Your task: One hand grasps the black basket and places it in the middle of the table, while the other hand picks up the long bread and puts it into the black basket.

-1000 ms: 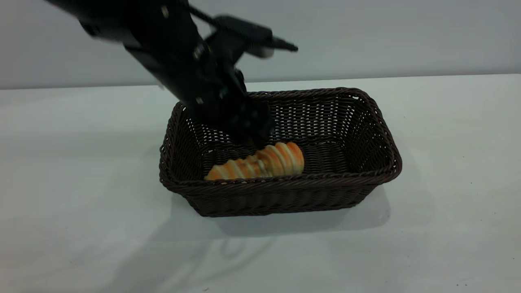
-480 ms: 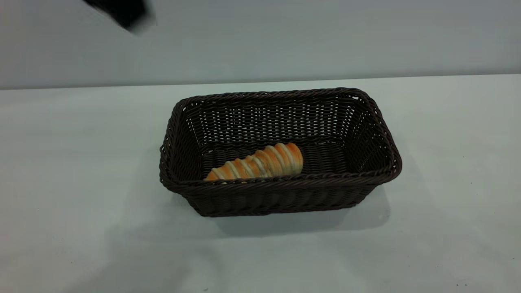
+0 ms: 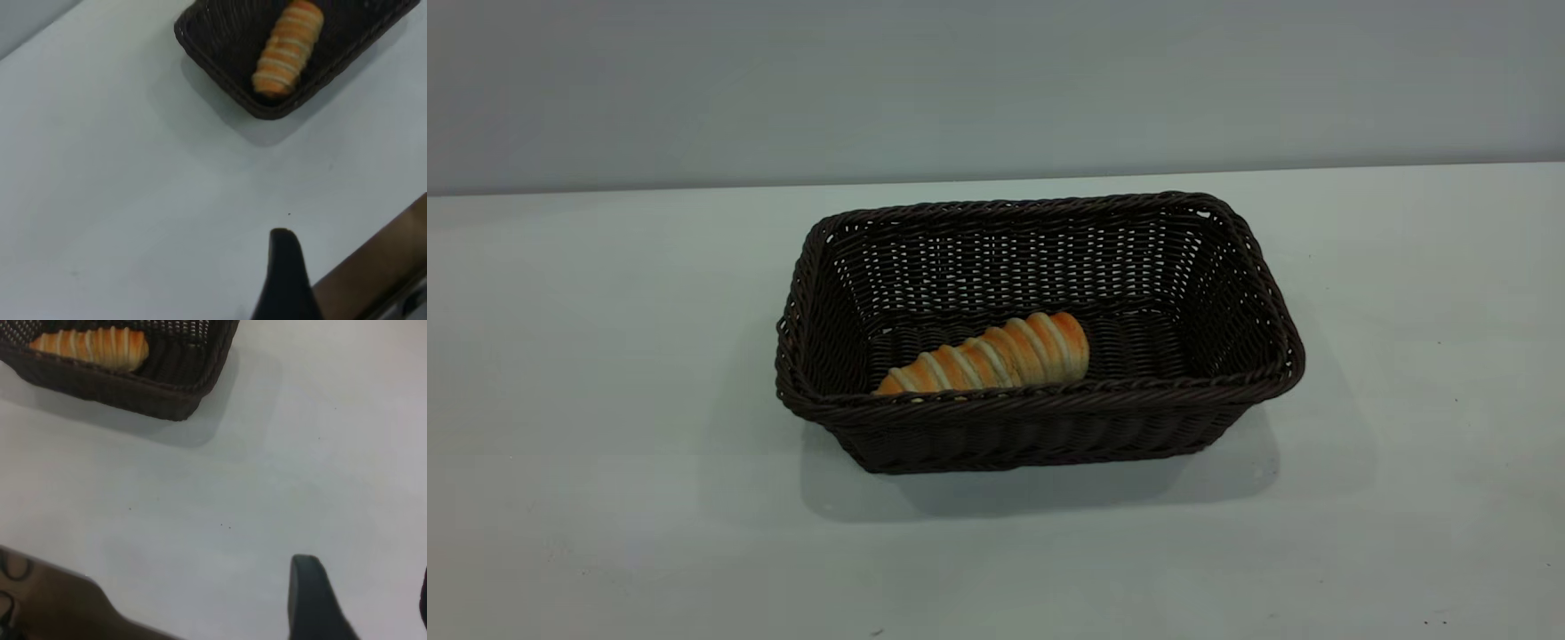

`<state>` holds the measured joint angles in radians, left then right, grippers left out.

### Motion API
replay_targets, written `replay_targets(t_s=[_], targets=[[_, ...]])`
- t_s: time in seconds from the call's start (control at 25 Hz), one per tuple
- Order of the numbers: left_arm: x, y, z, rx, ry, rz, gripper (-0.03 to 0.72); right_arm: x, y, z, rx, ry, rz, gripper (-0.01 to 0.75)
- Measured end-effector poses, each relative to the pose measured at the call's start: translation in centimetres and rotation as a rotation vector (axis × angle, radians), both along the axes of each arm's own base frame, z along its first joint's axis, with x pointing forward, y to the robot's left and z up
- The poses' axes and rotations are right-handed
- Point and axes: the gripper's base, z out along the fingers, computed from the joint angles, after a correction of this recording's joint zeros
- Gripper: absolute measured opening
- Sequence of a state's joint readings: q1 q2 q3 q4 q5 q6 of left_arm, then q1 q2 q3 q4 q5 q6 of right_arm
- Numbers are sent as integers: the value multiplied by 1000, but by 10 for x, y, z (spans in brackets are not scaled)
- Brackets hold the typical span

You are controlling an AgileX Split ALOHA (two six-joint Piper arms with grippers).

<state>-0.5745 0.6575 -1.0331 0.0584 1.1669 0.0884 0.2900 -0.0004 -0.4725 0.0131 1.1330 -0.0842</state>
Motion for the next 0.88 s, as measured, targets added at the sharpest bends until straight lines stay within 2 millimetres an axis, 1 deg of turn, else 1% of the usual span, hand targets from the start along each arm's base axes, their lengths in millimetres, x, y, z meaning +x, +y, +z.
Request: replay_targets(t_s=[0.12, 0.2, 0.32, 0.4, 0.48, 0.88], targets=[[-25, 16, -29, -32, -1, 29, 572, 0, 0, 0, 3, 1, 2, 404], [-33, 22, -54, -24, 29, 42, 572, 0, 1, 0, 5, 2, 3, 427], [-40, 26, -92, -12, 87, 67, 571, -1, 2, 0, 24, 7, 15, 460], [-42, 27, -116, 0, 136, 90, 570, -1, 3, 0, 34, 10, 22, 466], [-43, 27, -131, 8, 160, 99, 570, -1, 4, 0, 38, 11, 25, 468], [-43, 28, -133, -7, 140, 101, 570, -1, 4, 0, 40, 11, 26, 469]])
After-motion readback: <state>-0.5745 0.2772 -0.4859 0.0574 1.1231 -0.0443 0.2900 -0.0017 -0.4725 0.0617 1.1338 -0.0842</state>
